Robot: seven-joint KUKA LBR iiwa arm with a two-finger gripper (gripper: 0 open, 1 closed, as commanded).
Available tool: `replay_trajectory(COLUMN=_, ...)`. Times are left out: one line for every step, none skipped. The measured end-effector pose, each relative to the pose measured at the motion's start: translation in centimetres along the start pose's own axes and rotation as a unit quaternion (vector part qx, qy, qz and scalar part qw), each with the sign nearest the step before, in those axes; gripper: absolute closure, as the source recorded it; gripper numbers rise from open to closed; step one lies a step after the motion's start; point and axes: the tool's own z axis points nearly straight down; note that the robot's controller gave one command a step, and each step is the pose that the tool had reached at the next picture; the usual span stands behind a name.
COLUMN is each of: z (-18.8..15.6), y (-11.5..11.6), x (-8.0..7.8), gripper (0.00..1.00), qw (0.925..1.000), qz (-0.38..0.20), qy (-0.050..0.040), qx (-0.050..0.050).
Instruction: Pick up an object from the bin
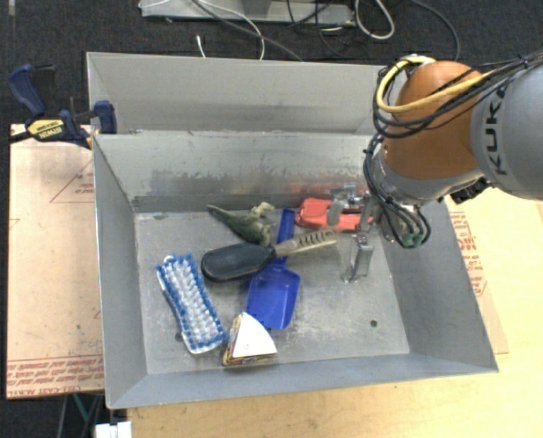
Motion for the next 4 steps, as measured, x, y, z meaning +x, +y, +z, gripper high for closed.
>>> replay_trajectory(z=0.0, y=0.0, x=0.0, gripper=1.00, qw=1.0000, qz=0.000, qy=0.0000, qx=0.000)
replay_trajectory(z=0.0, y=0.0, x=0.0, gripper=1.00, qw=1.0000, qz=0.000, qy=0.0000, qx=0.000)
replay_trajectory(z=7.5, y=3.2, x=1.3, gripper=1.00, qw=0.9989, qz=-0.046, qy=0.0027, qx=-0.001)
replay_trajectory(z=5.7, y=3.2, x=-0.3, gripper=0.00, qw=0.9990, qz=-0.045, qy=-0.0040, qx=0.000)
